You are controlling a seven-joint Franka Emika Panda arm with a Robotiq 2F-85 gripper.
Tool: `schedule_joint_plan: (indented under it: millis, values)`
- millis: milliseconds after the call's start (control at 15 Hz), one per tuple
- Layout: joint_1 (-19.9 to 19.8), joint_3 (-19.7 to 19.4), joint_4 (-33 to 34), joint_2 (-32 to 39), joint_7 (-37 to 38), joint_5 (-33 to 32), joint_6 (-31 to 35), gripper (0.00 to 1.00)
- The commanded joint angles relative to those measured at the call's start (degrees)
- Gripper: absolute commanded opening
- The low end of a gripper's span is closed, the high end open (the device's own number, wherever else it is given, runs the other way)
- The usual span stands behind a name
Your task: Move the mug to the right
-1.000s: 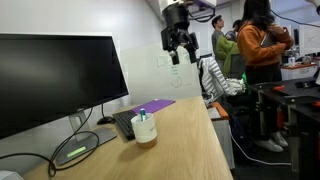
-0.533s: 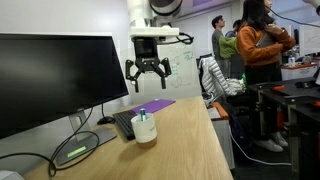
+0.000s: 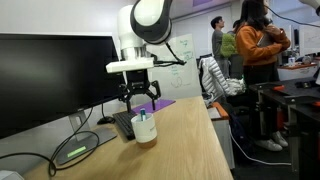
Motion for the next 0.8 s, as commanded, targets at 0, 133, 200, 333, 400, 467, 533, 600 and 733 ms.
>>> schedule_joint_plan:
  millis: [0,133,200,333,400,467,533,600,733]
  values:
    - [3.26,-4.09,1.39,1.63,12.38,-1.54,0.24,1.00]
    - [3.39,-4.63,1.59,2.29,16.11,-2.31,-0.52,1.00]
    - [3.22,-4.68,1.81,2.82,17.62,-2.57,-0.98,1.00]
    - [2.33,-3.95,2.10,3.76,19.01,-2.81,-2.13,1.00]
    - [1.84,-3.42,2.27,4.41,18.99,-2.66,-2.42,1.00]
    - [1.46,-2.97,2.52,5.05,18.56,-2.52,-2.94,1.00]
    - [1.06,-2.38,2.88,5.79,18.11,-2.12,-3.21,1.00]
    - [0.97,-2.17,3.32,6.54,17.94,-2.04,-3.38,1.00]
    - [0.94,-1.82,4.37,7.84,17.68,-2.04,-3.22,1.00]
